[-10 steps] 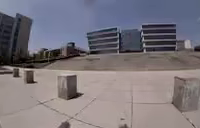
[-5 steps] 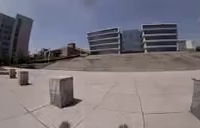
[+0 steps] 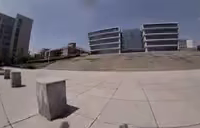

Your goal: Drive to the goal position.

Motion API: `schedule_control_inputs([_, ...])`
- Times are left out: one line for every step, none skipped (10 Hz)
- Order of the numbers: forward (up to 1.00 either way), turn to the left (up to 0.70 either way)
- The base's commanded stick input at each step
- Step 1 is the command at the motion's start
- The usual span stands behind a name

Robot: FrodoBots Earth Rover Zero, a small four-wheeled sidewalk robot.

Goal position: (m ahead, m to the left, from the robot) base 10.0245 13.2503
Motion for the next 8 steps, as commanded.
schedule_control_inputs([0.70, 0.00])
schedule_control_inputs([0.70, 0.00])
schedule_control_inputs([0.70, 0.00])
schedule_control_inputs([0.70, 0.00])
schedule_control_inputs([0.70, 0.00])
schedule_control_inputs([0.70, 0.00])
schedule_control_inputs([0.70, 0.00])
schedule_control_inputs([0.70, 0.00])
